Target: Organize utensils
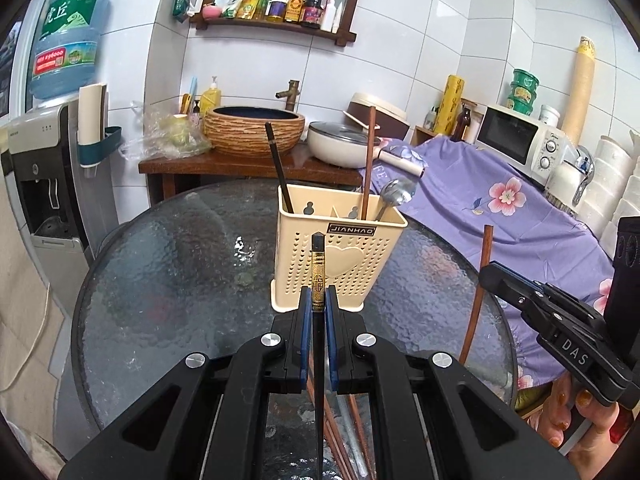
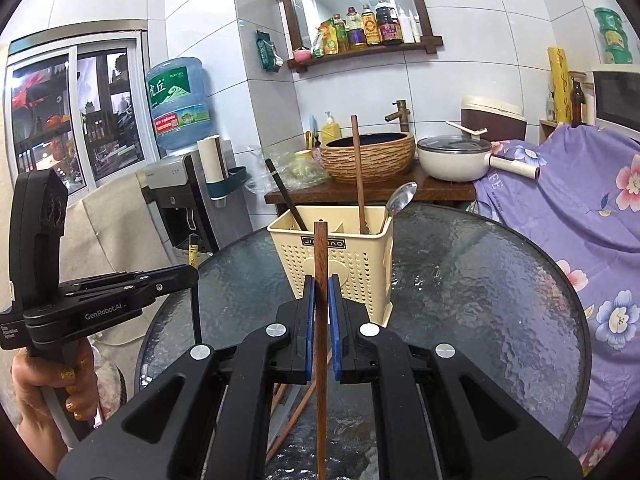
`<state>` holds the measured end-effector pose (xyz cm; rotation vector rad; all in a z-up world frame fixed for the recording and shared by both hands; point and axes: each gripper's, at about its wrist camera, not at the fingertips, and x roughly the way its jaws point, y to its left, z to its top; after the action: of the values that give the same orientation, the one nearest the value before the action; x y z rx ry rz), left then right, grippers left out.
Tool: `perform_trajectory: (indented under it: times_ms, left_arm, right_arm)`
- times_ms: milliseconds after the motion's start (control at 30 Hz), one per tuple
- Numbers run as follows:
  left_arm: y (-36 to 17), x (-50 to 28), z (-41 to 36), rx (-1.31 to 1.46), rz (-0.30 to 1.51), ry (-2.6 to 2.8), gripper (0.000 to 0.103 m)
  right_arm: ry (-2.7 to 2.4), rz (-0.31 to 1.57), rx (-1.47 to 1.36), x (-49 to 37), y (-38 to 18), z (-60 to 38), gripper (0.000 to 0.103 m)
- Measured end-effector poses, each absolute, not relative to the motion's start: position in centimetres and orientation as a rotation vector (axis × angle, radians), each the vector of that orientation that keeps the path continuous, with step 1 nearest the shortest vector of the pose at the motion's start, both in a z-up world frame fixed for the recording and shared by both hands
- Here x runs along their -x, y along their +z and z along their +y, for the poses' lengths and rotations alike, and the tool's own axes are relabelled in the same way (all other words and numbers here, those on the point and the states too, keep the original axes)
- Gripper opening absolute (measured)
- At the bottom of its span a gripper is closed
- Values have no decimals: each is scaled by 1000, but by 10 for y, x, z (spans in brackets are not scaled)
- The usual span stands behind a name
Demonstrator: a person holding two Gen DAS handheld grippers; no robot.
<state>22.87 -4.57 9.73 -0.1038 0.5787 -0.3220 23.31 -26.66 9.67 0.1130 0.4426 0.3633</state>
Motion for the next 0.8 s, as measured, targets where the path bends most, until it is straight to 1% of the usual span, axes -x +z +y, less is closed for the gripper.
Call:
perform_trajectory:
  times_ms: [800]
  left_arm:
    - [115,-227,-41,126,537,-338,6]
  right_arm:
    - [382,421,-86,-238,111,-258,7]
